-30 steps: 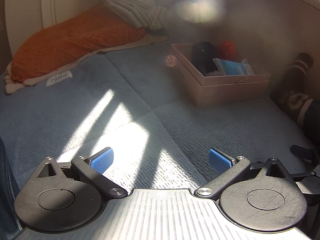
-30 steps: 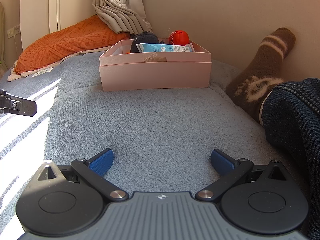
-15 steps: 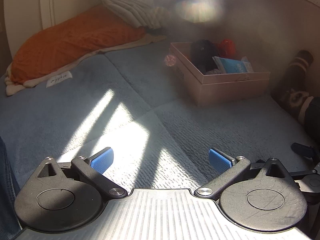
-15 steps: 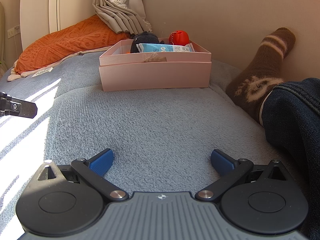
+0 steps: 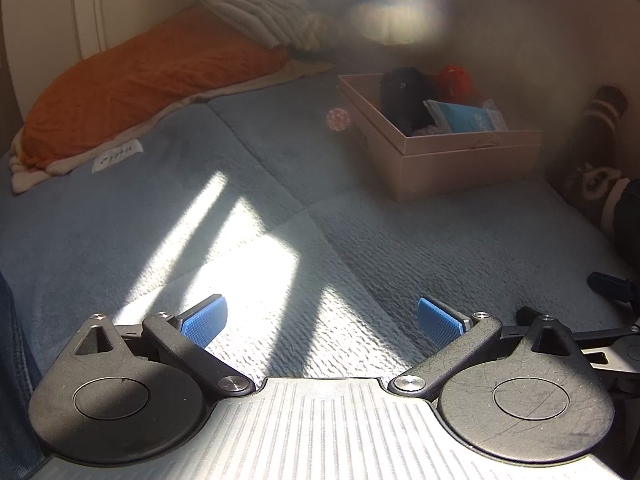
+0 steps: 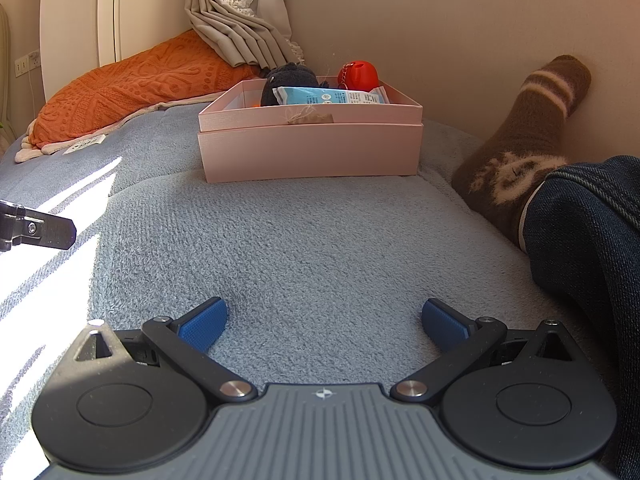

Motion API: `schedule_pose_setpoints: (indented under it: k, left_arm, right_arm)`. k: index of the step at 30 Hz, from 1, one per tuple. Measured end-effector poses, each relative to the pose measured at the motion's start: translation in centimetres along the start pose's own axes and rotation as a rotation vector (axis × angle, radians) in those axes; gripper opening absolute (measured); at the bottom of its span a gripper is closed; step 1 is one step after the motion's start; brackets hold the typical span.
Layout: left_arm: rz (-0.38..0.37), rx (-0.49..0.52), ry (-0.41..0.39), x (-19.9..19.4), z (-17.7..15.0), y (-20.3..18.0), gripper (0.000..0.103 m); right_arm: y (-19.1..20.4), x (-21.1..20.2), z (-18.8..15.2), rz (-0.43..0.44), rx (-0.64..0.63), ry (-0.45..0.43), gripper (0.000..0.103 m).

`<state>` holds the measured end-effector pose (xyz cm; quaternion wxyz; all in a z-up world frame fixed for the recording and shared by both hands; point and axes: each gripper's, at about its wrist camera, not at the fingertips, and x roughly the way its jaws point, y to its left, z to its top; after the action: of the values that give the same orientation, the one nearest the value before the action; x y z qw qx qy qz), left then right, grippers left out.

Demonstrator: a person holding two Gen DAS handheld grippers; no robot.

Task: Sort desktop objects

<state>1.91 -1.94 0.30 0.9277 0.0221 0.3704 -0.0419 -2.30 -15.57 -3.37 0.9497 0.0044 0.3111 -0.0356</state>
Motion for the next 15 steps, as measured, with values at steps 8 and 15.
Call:
schedule_pose_setpoints:
  k: [8,15]
  left_arm:
    - [-0.002,-0.001,0.005,0.05,0.01,-0.1,0.103]
    - [-0.005,0.004,0.004,0.07,-0.03,-0.18,0.103]
  right_arm:
    - [0.0,0.0,0.0,0.0,0.0,0.0,0.103]
    - [0.02,0.0,0.0,0.0,0.0,0.0,0.103]
